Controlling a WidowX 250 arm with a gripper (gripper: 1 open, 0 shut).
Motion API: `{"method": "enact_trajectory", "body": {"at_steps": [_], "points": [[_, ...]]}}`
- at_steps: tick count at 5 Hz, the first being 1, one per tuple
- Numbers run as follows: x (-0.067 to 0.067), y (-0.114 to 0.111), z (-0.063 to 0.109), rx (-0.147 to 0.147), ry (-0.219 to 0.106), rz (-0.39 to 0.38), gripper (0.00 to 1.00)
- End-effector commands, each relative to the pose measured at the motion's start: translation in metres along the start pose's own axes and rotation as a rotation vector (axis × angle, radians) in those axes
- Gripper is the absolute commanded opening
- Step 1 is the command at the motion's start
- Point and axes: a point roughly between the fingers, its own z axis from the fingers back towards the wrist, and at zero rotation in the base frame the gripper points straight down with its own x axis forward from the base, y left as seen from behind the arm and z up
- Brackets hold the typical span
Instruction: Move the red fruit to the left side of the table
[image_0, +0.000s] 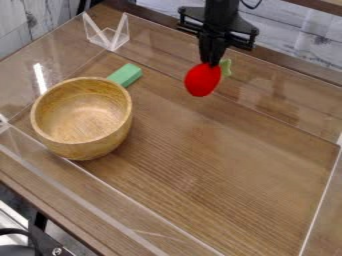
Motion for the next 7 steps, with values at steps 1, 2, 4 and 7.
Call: {"method": "enact_trajectory", "body": {"at_steps": [1, 2, 4, 7], "points": [[0.01, 0.023, 0.031, 0.003, -0.05, 0.008, 0.0], [0.013, 0.045, 0.05, 0.007, -0.061, 0.006, 0.0], [0.003, 0.08, 0.067, 0.025, -0.068, 0.015, 0.0], [-0.005, 0.046, 0.059, 0.038, -0.053, -0.061, 0.0]]}}
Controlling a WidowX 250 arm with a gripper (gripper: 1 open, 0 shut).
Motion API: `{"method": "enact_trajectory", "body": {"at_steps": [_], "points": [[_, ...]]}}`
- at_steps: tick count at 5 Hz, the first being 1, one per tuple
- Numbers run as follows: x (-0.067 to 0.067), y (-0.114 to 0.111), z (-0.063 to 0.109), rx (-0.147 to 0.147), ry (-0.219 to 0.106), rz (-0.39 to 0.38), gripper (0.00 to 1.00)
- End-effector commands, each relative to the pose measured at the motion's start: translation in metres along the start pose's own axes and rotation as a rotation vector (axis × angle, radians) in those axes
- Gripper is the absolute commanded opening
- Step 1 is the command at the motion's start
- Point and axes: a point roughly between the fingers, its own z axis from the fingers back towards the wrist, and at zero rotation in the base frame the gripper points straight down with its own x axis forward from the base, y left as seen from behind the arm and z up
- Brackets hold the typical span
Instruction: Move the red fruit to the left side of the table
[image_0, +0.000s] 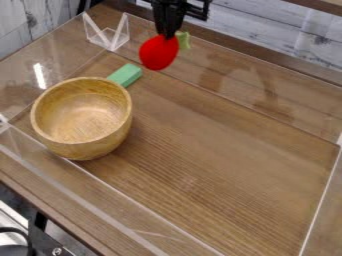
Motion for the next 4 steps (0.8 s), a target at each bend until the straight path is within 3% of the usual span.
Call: {"method": "enact_trajectory", "body": {"at_steps": [1, 2, 4], "points": [[0.002, 0.018, 0.019, 0.033, -0.061, 0.08, 0.0], [-0.002, 0.035, 0.015, 0.061, -0.047, 0.155, 0.0], [0.009, 0.074, 0.008, 0.093, -0.031, 0.199, 0.0]]}}
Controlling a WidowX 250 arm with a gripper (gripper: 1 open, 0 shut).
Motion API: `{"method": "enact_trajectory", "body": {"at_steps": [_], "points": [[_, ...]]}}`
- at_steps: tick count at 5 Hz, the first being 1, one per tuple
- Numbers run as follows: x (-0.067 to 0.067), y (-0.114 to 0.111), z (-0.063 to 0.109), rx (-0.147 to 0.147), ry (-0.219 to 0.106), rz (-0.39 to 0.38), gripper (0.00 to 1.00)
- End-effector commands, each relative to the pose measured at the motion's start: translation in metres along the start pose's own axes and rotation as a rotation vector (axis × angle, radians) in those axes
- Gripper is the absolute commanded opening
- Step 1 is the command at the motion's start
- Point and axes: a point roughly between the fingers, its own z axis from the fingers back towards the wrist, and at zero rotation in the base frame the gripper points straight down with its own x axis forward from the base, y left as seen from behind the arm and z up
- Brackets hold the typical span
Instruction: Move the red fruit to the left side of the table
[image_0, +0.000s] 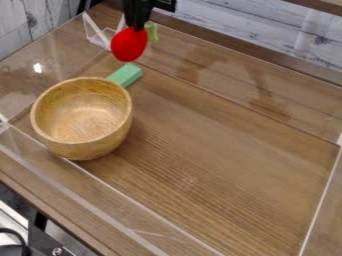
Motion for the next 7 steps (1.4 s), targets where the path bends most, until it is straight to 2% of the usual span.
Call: {"method": "enact_trajectory", "body": {"at_steps": [1, 2, 4, 6, 7], "points": [[0.016, -0.005, 0.022, 0.009, -0.062, 0.022, 0.0], [0.02, -0.017, 0.025, 0.008, -0.057, 0.028, 0.0], [0.029, -0.031, 0.01, -0.006, -0.061, -0.066, 0.0], [0.025, -0.034, 0.001, -0.026, -0.07, -0.156, 0.0], [0.026, -0.024, -0.001, -0.027, -0.071, -0.167, 0.0]]}}
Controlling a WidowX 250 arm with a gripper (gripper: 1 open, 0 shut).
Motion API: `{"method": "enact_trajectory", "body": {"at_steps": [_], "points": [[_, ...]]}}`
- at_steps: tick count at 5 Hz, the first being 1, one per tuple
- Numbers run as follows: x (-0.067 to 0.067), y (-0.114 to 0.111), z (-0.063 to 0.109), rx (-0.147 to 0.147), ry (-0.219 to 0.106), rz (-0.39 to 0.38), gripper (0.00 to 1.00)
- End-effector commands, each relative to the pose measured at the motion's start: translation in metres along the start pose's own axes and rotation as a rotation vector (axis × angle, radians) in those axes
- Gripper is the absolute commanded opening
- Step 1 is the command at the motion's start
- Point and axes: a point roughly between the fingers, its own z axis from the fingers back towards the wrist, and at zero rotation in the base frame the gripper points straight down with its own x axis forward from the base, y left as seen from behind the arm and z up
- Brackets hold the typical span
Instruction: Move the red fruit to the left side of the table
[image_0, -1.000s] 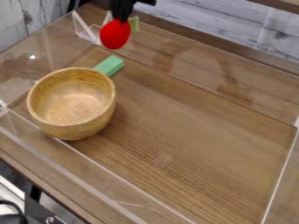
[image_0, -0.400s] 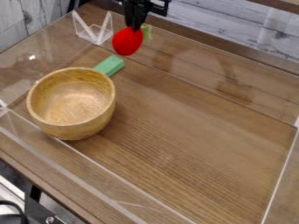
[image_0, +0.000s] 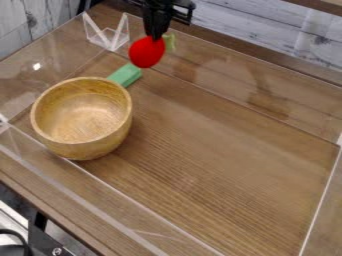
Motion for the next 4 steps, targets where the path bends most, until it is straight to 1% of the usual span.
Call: {"method": "enact_trajectory", "body": {"at_steps": [1, 2, 4], "points": [[0.006, 0.013, 0.016, 0.008, -0.054, -0.007, 0.0], [0.008, 0.002, 0.028, 0.01, -0.051, 0.015, 0.0], [-0.011, 0.043, 0.039, 0.028, -0.044, 0.131, 0.0]]}}
